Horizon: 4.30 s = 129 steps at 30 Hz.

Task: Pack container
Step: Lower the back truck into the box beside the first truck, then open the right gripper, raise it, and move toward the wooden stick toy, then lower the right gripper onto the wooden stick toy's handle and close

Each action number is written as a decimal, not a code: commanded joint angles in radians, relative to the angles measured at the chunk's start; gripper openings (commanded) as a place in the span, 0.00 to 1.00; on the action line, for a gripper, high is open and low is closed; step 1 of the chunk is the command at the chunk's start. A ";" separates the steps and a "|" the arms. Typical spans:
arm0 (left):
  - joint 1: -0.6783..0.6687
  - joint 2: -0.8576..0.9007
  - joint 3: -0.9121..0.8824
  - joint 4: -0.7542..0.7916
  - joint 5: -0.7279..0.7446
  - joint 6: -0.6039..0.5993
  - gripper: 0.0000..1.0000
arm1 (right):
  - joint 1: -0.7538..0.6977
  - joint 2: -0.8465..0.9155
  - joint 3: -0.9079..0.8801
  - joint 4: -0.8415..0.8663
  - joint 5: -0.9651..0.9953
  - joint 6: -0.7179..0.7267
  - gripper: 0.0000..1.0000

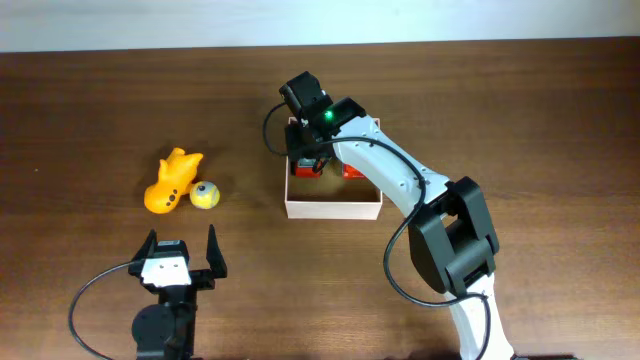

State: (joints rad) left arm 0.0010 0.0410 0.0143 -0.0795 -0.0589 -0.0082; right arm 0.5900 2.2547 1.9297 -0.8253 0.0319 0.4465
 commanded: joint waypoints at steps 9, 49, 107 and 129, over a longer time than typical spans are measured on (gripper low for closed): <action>-0.003 -0.008 -0.005 -0.001 0.011 -0.003 0.99 | 0.003 -0.026 0.236 -0.223 0.056 -0.078 0.61; -0.003 -0.008 -0.005 -0.001 0.011 -0.003 0.99 | -0.436 -0.128 0.286 -0.870 0.085 -0.413 0.71; -0.003 -0.008 -0.005 -0.001 0.011 -0.003 0.99 | -0.517 -0.508 -0.852 0.187 -0.286 -1.180 0.88; -0.003 -0.008 -0.005 -0.001 0.011 -0.003 0.99 | -0.518 -0.390 -0.854 0.187 -0.396 -1.202 0.63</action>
State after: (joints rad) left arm 0.0010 0.0410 0.0143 -0.0795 -0.0589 -0.0082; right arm 0.0700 1.8545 1.0843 -0.6411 -0.3359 -0.7448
